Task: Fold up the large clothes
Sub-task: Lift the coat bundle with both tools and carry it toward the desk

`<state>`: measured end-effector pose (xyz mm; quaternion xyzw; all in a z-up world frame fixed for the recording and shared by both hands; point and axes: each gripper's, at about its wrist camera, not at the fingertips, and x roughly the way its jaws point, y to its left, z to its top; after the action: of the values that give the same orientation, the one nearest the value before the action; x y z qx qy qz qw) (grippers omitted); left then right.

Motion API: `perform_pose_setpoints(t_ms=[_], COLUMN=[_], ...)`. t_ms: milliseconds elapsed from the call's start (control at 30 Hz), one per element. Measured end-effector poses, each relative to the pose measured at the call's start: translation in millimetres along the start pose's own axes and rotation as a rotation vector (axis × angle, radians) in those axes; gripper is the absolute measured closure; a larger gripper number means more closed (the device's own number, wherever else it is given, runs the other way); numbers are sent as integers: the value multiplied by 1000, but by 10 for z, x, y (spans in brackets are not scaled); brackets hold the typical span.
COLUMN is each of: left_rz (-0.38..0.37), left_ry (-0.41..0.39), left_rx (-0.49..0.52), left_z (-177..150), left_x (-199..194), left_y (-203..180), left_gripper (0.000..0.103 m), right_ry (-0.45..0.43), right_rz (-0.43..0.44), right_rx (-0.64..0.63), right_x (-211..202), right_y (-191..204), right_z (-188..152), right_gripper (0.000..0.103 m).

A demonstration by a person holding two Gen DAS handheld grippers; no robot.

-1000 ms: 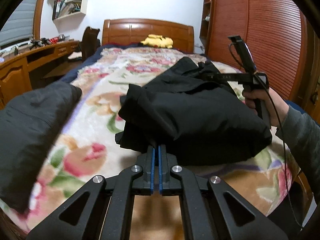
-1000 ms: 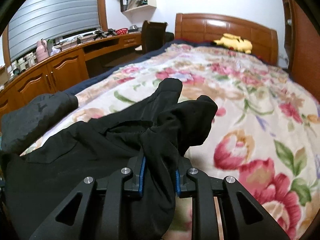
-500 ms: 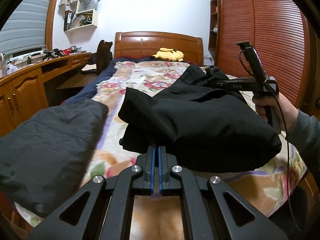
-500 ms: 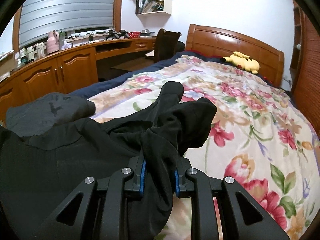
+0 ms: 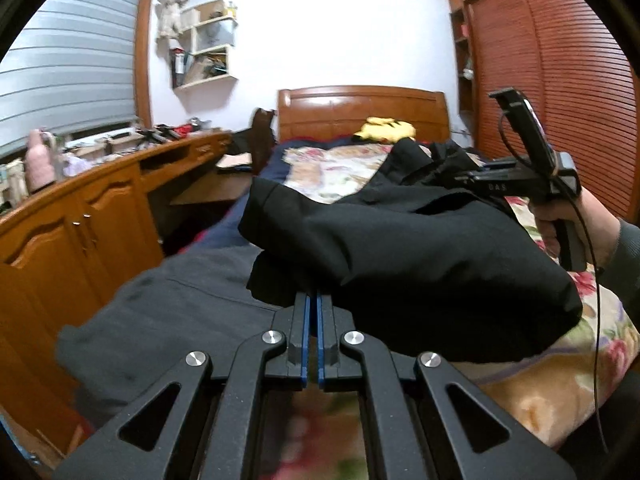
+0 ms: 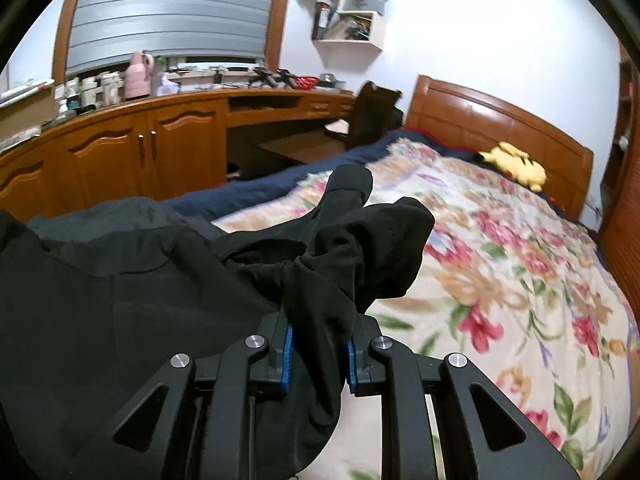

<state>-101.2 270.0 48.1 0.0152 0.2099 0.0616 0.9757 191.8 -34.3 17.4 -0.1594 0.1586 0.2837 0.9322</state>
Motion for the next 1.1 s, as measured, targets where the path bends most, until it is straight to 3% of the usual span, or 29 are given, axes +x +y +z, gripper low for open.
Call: perform_pose_setpoints(t_ms=[533, 667, 733, 833, 933, 1100], left_rz=[275, 320, 321, 310, 289, 350], left_ry=[-27, 18, 57, 78, 68, 25], left_rx=[-99, -128, -141, -148, -172, -174], left_z=[-311, -442, -568, -690, -670, -539], left_x=[-434, -379, -308, -314, -376, -542], left_y=[1216, 1442, 1504, 1503, 1518, 1494], left_gripper=[100, 100, 100, 100, 100, 96], right_ry=[-82, -120, -86, 3, 10, 28], right_rz=[162, 196, 206, 203, 192, 212], right_rx=[-134, -152, -148, -154, -151, -97], right_x=[609, 773, 954, 1215, 1253, 1221], right_y=[984, 1119, 1125, 1143, 1014, 725], right_z=[546, 574, 484, 294, 146, 112], right_gripper=[84, 83, 82, 78, 73, 50])
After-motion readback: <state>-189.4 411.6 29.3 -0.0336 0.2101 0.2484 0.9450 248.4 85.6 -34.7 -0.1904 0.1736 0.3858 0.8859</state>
